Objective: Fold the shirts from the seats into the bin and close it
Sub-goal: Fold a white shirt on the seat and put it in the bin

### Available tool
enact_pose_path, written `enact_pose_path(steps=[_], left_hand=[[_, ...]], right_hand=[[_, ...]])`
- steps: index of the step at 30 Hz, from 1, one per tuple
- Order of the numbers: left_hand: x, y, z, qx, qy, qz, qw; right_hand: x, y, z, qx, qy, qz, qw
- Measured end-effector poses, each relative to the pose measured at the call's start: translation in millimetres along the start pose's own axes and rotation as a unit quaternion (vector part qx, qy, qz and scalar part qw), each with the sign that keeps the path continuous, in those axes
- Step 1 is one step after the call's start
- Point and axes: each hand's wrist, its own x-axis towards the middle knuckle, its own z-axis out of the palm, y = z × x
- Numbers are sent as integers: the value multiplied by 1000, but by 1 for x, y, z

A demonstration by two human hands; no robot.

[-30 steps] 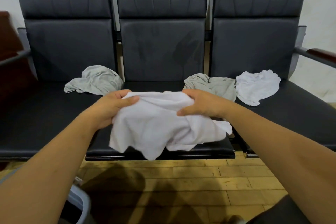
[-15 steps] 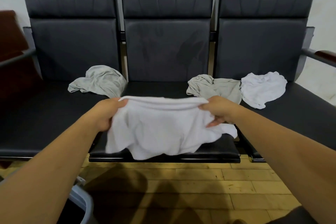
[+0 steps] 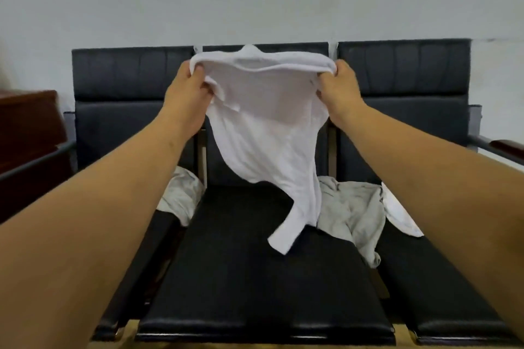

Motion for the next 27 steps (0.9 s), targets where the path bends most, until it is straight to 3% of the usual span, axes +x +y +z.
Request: enact_pose_path(steps=[3, 6, 9, 12, 15, 18, 20, 22, 24, 27], left_hand=[[-2, 15, -12, -14, -20, 11, 1000], [-17, -3, -25, -53, -44, -19, 997], [-55, -39, -42, 70, -103, -77, 989], [-106, -77, -61, 247, -256, -114, 928], [-151, -112, -68, 327, -404, -134, 844], [-178, -132, -64, 362, -516, -172, 757], [-187, -142, -56, 352, -528, -215, 743], [-190, -162, -46, 380, -473, -194, 771], [-192, -189, -37, 433, -376, -151, 805], [-196, -219, -25, 479, -348, -127, 796]], right_hand=[[-2, -12, -12, 24, -7, -20, 999], [-28, 3, -19, -6, -50, 17, 999], [-69, 43, -28, -100, -142, 62, 983], [-121, 95, -36, -263, -306, 102, 909], [-167, 148, -41, -395, -410, 128, 812], [-188, 167, -47, -422, -508, 237, 713], [-187, 163, -50, -434, -529, 262, 681], [-186, 160, -45, -469, -479, 204, 713], [-191, 168, -35, -475, -399, 143, 771], [-209, 197, -17, -435, -343, 113, 825]])
